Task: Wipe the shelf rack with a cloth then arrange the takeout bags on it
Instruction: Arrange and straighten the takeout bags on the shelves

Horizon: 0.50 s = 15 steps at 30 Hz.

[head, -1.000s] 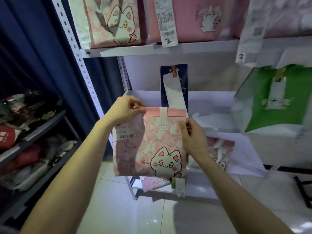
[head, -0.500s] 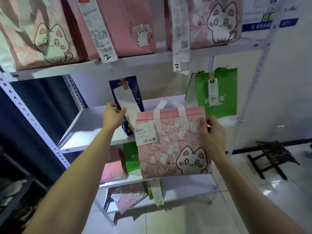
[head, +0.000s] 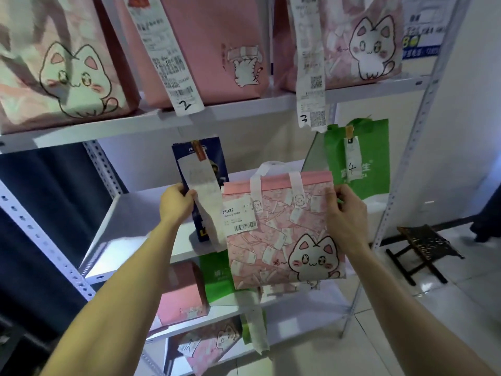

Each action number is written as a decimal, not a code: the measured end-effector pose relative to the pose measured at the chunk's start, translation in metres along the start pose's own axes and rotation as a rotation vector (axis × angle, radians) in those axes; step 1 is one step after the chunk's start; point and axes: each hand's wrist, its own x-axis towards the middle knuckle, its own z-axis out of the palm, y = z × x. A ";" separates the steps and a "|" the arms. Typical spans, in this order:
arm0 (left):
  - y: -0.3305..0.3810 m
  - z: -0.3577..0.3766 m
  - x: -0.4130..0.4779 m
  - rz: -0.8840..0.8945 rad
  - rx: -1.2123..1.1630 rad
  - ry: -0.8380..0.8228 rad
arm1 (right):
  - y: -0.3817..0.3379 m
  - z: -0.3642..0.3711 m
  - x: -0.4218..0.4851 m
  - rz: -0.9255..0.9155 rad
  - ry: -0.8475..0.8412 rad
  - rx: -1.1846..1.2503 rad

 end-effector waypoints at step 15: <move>-0.116 -0.151 -0.007 -0.263 -0.056 0.301 | -0.079 0.143 0.027 -0.136 -0.017 0.130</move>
